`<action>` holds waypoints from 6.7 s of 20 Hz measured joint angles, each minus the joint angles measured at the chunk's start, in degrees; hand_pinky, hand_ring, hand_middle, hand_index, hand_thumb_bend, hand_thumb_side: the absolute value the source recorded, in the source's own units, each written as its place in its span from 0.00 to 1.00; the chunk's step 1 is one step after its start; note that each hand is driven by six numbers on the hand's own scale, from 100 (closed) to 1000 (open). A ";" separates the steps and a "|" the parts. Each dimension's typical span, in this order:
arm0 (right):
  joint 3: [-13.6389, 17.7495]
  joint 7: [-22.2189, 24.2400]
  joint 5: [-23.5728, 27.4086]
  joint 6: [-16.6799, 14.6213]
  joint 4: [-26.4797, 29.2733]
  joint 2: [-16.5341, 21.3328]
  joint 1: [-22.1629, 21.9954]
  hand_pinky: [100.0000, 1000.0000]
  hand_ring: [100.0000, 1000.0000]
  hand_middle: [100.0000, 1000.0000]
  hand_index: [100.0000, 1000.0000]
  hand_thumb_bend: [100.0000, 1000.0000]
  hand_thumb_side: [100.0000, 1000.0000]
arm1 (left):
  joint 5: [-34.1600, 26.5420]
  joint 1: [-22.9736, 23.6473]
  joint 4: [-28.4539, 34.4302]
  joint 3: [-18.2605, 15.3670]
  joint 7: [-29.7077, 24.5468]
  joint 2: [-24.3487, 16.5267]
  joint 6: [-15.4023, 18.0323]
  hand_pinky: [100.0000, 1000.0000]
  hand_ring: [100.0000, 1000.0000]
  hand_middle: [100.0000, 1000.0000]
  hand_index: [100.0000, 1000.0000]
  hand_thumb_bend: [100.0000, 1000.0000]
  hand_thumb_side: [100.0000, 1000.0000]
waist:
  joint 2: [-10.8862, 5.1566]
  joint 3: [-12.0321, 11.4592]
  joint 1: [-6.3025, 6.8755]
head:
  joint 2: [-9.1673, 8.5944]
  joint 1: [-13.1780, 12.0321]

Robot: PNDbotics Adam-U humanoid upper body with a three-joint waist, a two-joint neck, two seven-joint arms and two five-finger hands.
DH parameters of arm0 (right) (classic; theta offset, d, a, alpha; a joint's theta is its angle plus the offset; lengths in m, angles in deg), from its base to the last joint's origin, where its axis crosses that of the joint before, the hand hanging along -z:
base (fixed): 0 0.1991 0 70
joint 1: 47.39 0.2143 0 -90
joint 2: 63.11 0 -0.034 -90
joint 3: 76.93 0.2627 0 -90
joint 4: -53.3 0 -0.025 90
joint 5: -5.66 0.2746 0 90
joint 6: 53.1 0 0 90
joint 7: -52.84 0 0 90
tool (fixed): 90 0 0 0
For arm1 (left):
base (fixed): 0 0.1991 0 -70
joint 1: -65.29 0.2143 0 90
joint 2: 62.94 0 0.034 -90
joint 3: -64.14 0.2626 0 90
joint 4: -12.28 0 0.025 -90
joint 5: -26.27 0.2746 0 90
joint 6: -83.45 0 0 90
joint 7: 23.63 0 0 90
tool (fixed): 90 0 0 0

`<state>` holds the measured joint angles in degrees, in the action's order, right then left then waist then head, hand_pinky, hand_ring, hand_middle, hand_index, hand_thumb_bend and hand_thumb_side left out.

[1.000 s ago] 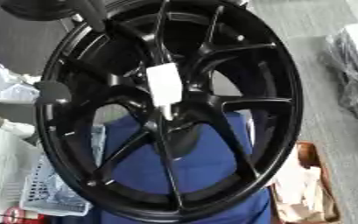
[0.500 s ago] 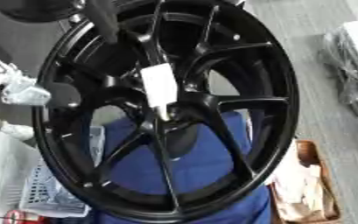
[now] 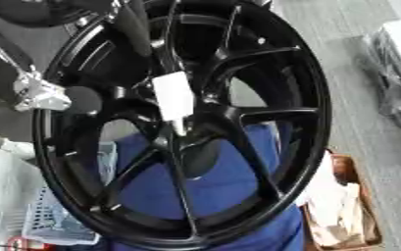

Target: Pull the pin out of the wheel hub.

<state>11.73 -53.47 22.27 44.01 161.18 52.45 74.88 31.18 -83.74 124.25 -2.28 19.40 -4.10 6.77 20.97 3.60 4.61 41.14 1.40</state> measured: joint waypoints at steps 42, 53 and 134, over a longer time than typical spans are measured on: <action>-1.12 0.15 1.53 -0.62 0.02 -1.54 2.54 0.74 0.73 0.75 0.82 0.04 0.39 | 5.06 -3.57 -10.36 7.08 -2.19 4.80 1.20 0.82 0.75 0.73 0.77 0.29 0.00 | 3.97 3.85 2.53 | -0.98 -3.33; -1.12 -0.31 1.76 -0.95 0.01 -1.96 2.47 0.74 0.73 0.75 0.82 0.04 0.40 | 5.36 -3.56 -10.95 9.02 -1.90 4.80 1.50 0.81 0.73 0.68 0.72 0.25 0.00 | 3.97 3.93 2.64 | -0.91 -3.60; 1.39 -2.91 -2.57 -1.75 0.69 -1.84 -1.46 0.75 0.74 0.76 0.83 0.10 0.29 | 5.64 17.50 -42.03 -23.09 18.06 -8.84 -10.96 0.76 0.62 0.57 0.64 0.13 0.00 | 0.15 -1.74 -1.75 | 0.98 -1.85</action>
<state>13.12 -56.38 19.69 42.26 161.88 50.60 73.43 36.82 -66.24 82.22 -25.37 37.46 -12.93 -4.18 21.12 1.86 2.86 42.11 -0.44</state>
